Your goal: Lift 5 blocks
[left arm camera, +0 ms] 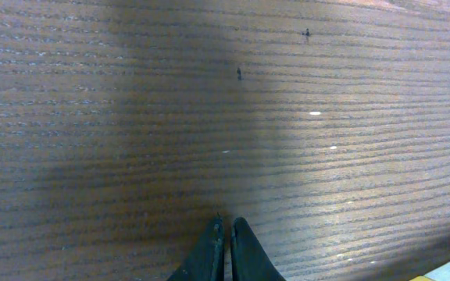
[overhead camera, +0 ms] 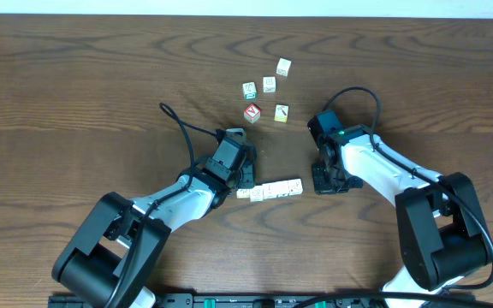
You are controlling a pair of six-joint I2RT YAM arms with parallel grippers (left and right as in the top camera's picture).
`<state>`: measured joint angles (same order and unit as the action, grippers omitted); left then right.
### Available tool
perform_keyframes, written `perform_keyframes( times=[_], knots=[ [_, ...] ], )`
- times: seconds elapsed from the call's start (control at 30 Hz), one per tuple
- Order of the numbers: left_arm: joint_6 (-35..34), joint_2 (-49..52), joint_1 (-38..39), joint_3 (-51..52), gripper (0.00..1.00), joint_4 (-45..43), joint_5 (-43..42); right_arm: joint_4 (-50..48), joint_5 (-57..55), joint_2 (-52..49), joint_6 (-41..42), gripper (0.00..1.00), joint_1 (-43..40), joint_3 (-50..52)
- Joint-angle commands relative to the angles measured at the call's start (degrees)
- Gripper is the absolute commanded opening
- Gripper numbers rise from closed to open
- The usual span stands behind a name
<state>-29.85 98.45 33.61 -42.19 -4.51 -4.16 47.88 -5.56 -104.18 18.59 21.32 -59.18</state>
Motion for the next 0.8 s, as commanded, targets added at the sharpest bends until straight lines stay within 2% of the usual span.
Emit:
perform_keyframes(
  times=[0.0, 0.77],
  knots=[
    [-0.7, 0.7, 0.2, 0.7, 0.07, 2.0, -0.2, -0.8, 1.6, -1.0, -0.8, 0.01, -0.2, 0.5],
    [-1.3, -3.3, 0.2, 0.7, 0.07, 4.1, -1.0, -0.7, 2.2, -1.0, -0.9, 0.01, -0.2, 0.5]
  ],
)
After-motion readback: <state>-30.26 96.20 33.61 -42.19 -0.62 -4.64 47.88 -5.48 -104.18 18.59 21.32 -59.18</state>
